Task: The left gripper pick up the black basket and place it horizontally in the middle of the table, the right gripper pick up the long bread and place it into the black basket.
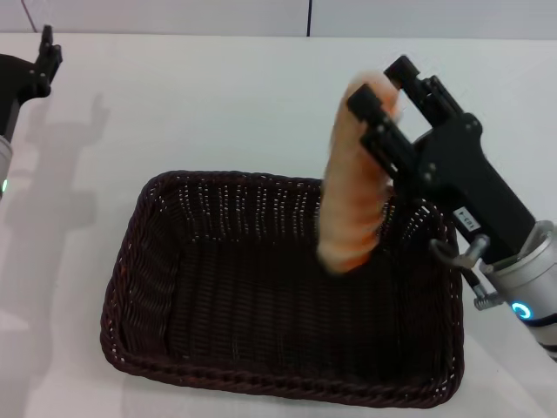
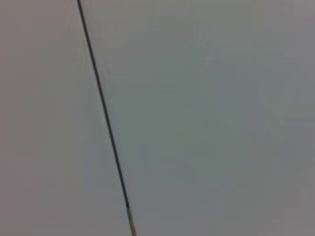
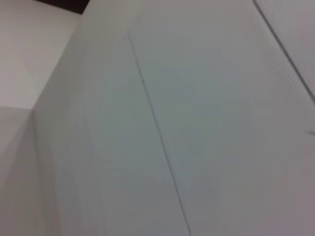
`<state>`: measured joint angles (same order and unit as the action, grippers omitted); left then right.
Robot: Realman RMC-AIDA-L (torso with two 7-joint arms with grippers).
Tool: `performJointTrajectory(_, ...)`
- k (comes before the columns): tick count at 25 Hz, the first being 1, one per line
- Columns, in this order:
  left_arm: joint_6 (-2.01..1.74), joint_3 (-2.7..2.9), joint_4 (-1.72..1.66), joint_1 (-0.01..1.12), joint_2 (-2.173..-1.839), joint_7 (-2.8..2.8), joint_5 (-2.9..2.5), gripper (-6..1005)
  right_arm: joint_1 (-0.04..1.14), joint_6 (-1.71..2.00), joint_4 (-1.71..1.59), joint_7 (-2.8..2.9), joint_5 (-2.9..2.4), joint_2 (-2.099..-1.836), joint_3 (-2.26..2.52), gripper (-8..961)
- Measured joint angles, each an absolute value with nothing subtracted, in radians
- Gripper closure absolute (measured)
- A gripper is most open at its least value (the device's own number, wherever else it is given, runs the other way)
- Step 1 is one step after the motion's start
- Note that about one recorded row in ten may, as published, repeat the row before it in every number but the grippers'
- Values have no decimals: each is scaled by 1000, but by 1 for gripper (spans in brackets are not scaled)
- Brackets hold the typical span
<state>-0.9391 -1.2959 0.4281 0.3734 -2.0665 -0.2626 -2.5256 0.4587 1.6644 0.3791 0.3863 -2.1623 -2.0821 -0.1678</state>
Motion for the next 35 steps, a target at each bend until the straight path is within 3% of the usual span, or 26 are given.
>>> performJointTrajectory(4, -943, -1296, 428, 368, -2067, -261, -2527, 200, 459, 1669, 379, 391, -2169, -2081, -170, 376)
performJointTrajectory(9, -949, -1292, 426, 362, -2069, -262, -2527, 200, 447, 1684, 369, 391, -2165, -2080, -189, 155)
performJointTrajectory(12, -962, -1290, 420, 348, -2069, -262, -2524, 200, 363, 1730, 324, 390, -2159, -2077, -344, 115)
performJointTrajectory(22, -1024, -1293, 416, 262, -2072, -232, -2523, 200, 156, 1724, 122, 393, -2143, -2085, -810, 115)
performJointTrajectory(35, -1051, -1298, 342, 231, -2072, -72, -2522, 200, 109, 1623, 61, 388, -2030, -2086, -853, 114)
